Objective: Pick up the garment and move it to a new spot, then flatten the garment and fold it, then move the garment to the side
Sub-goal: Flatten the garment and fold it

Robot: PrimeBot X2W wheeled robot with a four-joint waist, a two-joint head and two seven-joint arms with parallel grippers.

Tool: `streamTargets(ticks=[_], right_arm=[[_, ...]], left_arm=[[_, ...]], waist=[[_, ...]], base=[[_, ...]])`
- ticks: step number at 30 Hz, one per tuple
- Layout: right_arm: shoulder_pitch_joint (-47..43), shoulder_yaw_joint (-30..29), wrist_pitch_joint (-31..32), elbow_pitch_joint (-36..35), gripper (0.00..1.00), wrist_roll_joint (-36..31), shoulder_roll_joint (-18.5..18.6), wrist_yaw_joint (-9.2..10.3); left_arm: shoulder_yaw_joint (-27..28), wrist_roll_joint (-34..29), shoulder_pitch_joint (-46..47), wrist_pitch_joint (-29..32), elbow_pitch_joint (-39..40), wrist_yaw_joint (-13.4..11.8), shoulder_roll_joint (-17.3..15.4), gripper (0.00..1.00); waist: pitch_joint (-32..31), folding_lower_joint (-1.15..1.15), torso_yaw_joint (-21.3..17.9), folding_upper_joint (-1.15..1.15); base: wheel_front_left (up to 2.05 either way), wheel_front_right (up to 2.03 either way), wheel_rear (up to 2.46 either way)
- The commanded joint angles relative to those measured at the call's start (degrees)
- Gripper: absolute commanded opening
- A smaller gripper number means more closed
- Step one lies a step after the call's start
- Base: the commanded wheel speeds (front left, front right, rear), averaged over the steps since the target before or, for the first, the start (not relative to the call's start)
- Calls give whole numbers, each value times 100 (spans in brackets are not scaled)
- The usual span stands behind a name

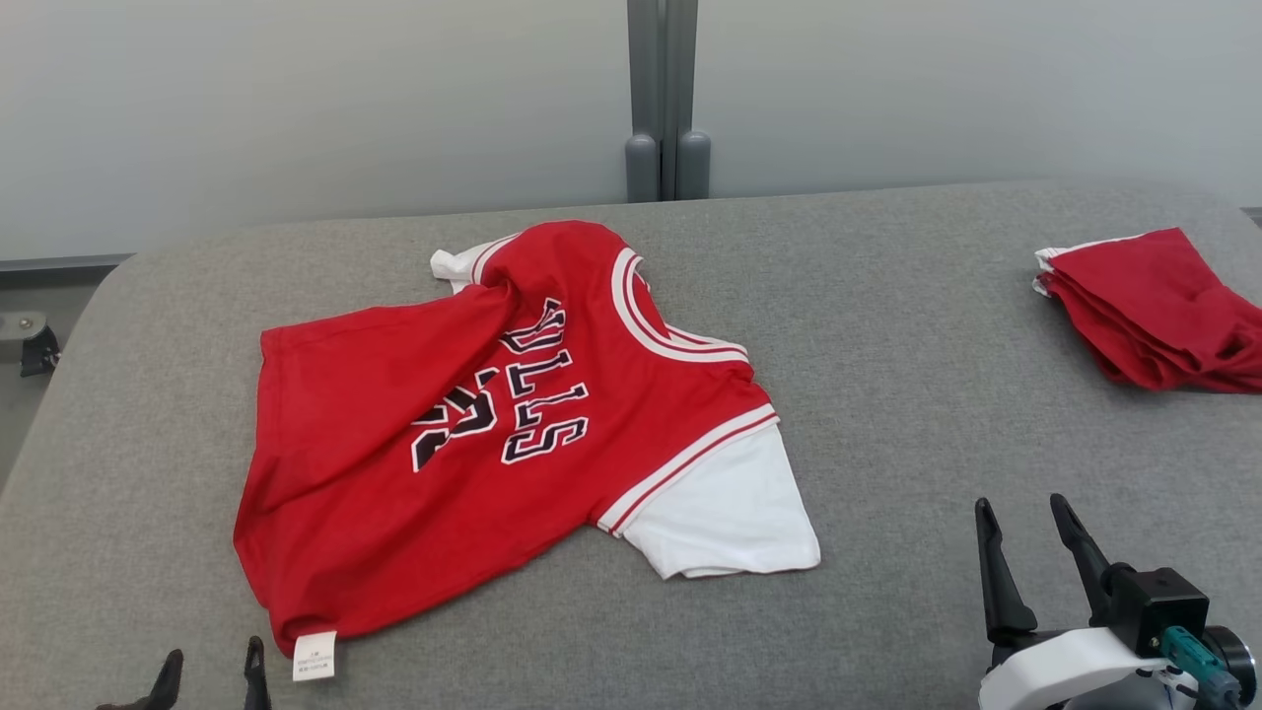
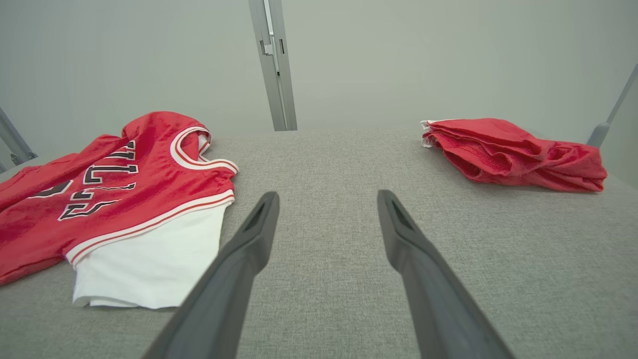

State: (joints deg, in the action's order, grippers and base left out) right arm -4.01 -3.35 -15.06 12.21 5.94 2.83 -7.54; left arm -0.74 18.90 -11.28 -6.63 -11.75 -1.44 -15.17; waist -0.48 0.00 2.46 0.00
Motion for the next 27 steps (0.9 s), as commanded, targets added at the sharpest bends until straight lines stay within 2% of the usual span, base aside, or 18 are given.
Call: streamTargets(ticks=[1,9,23,27], right_arm=[[-45,4,-14,-21,100,-13,12,11],[82,141,-14,15,100,-75,13,11],[46,150,-14,13,100,-115,13,11],[83,149,-14,20,100,-122,13,11]], left_arm=[[-60,20,-39,-67,-85,40,56,100],[-397,-44,565,-110,-992,182,222,100],[-383,41,1357,-399,-2446,253,124,100],[-385,79,1487,-463,-2766,284,122,78]], waist=[[-56,0,75,0],[-64,0,105,0],[100,0,-147,0],[128,0,-179,0]], base=[[0,0,0],[0,0,0],[0,0,0],[0,0,0]])
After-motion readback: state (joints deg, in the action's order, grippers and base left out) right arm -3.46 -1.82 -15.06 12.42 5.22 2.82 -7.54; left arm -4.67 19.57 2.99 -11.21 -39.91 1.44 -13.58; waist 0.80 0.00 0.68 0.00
